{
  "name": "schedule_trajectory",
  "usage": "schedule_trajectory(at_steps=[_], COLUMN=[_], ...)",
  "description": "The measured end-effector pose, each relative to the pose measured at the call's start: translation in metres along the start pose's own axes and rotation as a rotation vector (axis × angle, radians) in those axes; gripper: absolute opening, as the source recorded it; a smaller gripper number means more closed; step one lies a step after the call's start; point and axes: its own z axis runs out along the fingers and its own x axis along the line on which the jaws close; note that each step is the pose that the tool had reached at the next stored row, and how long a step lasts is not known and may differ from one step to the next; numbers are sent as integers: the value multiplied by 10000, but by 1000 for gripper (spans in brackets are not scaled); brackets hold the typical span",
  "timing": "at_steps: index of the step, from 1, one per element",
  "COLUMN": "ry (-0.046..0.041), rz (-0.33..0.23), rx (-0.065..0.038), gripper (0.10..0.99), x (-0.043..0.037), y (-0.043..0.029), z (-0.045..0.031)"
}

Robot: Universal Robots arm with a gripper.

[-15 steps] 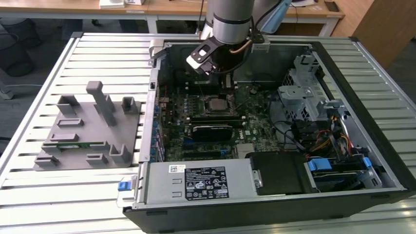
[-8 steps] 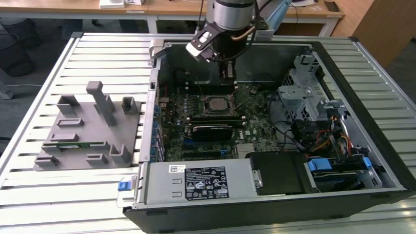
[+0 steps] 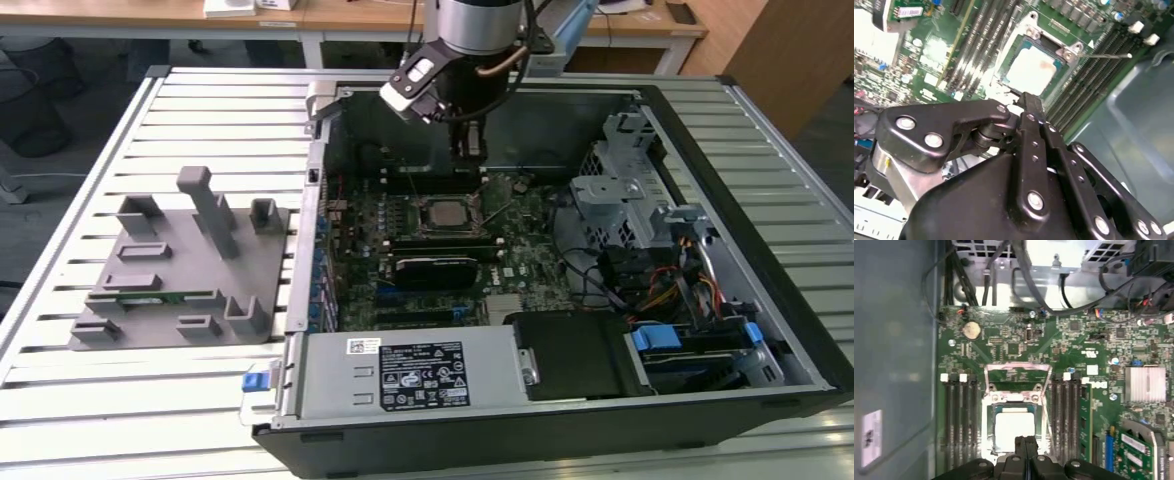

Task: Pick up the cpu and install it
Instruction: 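Close the cpu cover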

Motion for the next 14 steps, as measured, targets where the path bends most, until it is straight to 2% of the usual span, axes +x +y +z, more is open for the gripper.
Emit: schedule_trajectory(at_steps=[5,7,10,14], ry=[21,128,143,149], rz=[0,3,-29,-345], rx=[-5,-3,-10,-121], gripper=[106,106,106,106], x=[-132,-135,-134,-133], y=[0,13,78,93], z=[11,13,20,34])
